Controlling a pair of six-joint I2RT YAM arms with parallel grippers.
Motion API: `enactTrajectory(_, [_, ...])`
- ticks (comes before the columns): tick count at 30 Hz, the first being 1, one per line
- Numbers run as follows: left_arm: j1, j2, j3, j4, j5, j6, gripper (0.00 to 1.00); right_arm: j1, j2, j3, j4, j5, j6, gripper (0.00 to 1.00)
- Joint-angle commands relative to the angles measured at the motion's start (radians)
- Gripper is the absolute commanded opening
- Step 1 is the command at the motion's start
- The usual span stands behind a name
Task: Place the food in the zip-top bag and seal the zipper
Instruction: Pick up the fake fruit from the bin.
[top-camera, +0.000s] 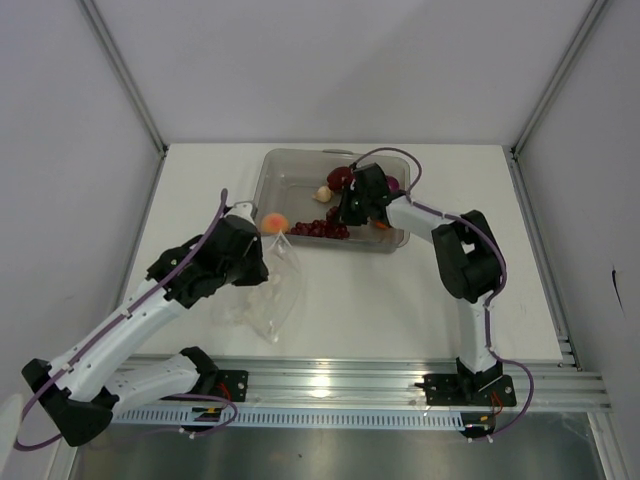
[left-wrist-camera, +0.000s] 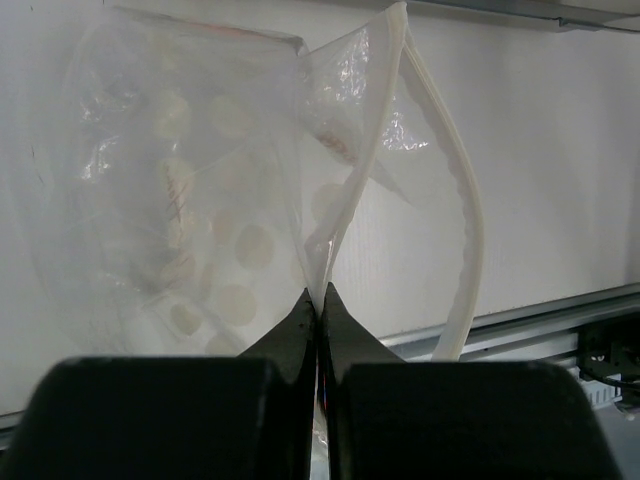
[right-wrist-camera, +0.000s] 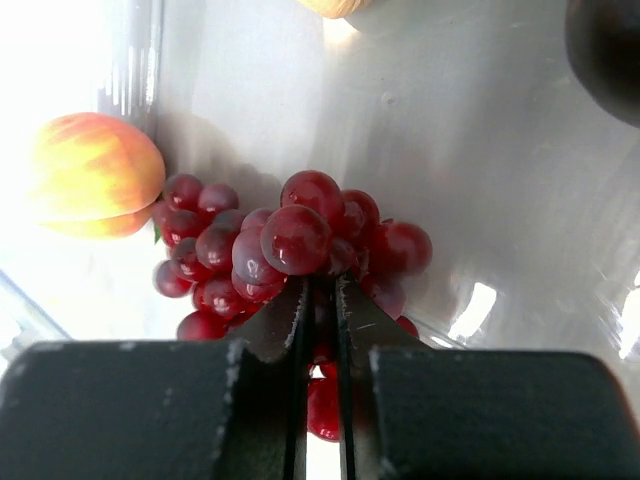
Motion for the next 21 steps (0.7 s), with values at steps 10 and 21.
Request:
enactTrajectory(10, [0.029, 0.041, 0.010, 0.059, 0.094, 0.004, 0.01, -0.014, -0.193, 0.009, -0.082, 0.027, -0.069, 0.00])
enactTrajectory(21, [0.045, 0.107, 0.055, 0.096, 0.129, 0.021, 0.01, 0.014, -0.449, -0.016, -0.233, 0.162, -0.166, 0.00])
